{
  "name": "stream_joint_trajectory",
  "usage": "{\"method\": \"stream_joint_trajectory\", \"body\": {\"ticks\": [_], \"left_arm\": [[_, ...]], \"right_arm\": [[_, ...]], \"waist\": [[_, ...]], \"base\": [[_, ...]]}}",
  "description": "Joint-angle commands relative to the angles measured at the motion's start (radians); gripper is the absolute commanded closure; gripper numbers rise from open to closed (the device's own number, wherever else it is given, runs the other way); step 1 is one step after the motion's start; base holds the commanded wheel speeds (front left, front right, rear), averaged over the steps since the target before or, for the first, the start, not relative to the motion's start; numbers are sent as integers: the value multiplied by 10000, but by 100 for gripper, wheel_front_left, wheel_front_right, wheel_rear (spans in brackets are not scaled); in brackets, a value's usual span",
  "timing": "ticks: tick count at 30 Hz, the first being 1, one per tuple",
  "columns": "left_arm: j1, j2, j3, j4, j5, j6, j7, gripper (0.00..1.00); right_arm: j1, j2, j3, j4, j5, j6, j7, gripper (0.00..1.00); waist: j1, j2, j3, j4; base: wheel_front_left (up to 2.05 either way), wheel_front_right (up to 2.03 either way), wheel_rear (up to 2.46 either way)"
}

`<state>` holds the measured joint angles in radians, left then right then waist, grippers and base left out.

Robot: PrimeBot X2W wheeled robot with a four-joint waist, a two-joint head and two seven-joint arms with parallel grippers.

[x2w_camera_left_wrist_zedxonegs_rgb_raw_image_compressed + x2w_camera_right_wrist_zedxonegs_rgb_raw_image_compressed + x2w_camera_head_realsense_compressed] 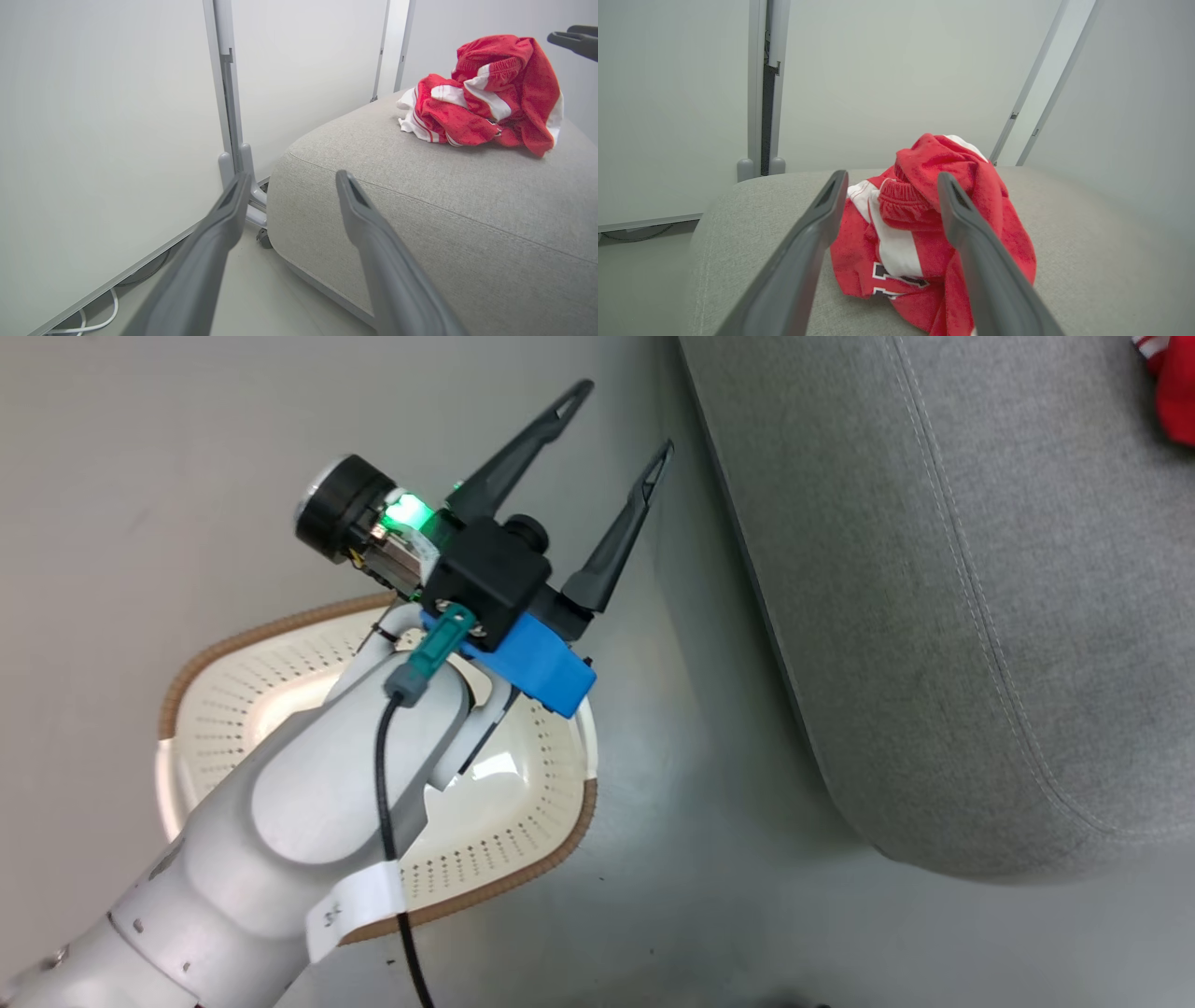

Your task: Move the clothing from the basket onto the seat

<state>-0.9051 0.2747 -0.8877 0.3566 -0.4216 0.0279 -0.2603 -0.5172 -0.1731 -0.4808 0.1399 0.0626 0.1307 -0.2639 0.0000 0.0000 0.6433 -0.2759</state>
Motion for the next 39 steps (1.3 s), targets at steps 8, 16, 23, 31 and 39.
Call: {"method": "stream_joint_trajectory", "body": {"ticks": [8,16,23,31,39], "left_arm": [[1521,-226,2042,-789,638,185,-57,0],[2876,-756,3914,-978,1190,-27,-59,0],[4036,-1183,5468,-1060,1626,-387,-51,0],[5218,-1642,6880,-1167,2076,-747,-51,0],[6189,-1986,7628,-1186,2483,-1104,-53,0]], "right_arm": [[749,157,1505,-345,-104,1,-8,0],[987,-36,2772,-192,-79,1,-6,0],[1144,110,3591,-45,1,1,-8,0],[1660,390,4082,197,103,1,-6,0],[2447,684,4082,254,185,1,-6,0]], "waist": [[0,0,-1663,1357],[0,0,-2601,2204],[0,0,-3320,2622],[0,0,-3981,2869],[0,0,-4438,2897]], "base": [[0,0,0],[0,0,0],[0,0,0],[0,0,0],[0,0,0]]}}
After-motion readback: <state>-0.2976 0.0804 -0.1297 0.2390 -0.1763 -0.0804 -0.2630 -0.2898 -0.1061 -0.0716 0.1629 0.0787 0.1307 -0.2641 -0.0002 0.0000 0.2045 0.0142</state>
